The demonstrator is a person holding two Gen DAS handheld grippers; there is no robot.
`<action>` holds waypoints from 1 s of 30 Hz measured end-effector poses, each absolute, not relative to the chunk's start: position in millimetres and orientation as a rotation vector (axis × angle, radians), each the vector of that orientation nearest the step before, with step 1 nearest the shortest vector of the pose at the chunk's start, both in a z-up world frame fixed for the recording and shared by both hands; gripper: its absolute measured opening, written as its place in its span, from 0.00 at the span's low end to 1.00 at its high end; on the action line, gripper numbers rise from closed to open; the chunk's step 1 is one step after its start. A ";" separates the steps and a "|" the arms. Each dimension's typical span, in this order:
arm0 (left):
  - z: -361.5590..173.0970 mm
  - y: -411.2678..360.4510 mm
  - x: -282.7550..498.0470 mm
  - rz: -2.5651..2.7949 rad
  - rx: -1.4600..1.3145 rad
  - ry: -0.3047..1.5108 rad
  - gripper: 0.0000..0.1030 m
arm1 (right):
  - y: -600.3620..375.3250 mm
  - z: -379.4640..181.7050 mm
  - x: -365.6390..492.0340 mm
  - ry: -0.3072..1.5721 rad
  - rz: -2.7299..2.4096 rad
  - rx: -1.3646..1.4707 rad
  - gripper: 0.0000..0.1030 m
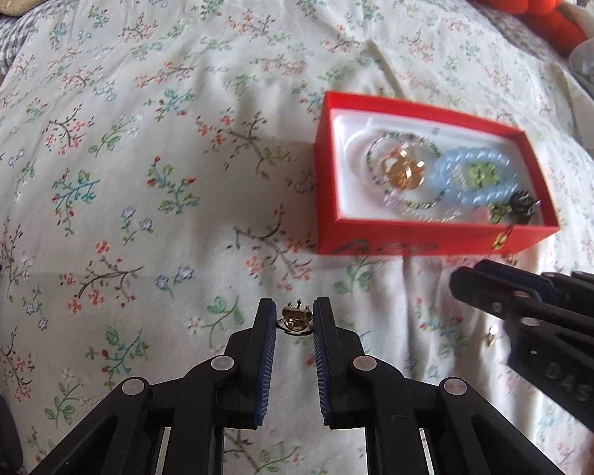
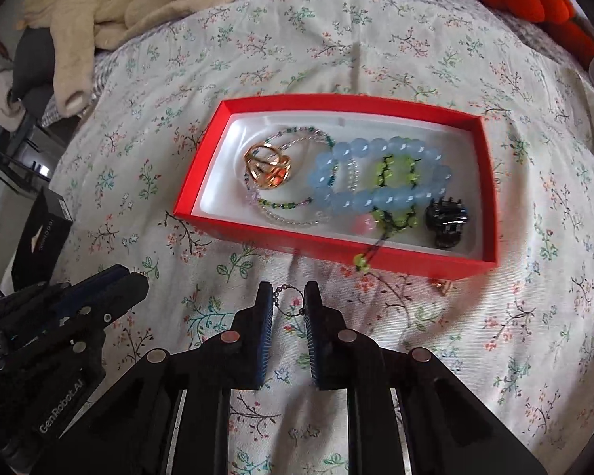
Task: Organize jewelry
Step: 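Drop the earring into the box with the left gripper while the right carries the ring over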
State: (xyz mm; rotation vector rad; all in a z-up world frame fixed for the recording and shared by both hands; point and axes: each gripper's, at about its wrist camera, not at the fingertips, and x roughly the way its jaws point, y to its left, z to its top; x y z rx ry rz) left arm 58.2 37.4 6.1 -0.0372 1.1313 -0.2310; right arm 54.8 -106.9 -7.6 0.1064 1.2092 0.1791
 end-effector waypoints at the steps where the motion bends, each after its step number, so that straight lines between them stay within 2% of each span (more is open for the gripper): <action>1: 8.5 35.1 59.0 -0.239 -0.047 1.120 0.13 | -113.6 -1.9 52.7 1.199 0.176 0.118 0.16; 11: 21.9 16.8 77.0 -0.293 -0.179 1.033 0.13 | -168.7 35.2 49.3 1.112 0.137 0.236 0.16; 24: 9.5 -0.9 95.5 -0.247 -0.174 1.033 0.14 | -205.8 38.5 52.0 1.109 0.098 0.285 0.16; 28: 12.5 2.6 93.8 -0.232 -0.180 1.028 0.32 | -210.9 37.4 52.5 1.108 0.086 0.293 0.17; 30: 14.4 5.3 92.1 -0.226 -0.182 1.026 0.33 | -213.3 37.2 53.9 1.103 0.083 0.300 0.17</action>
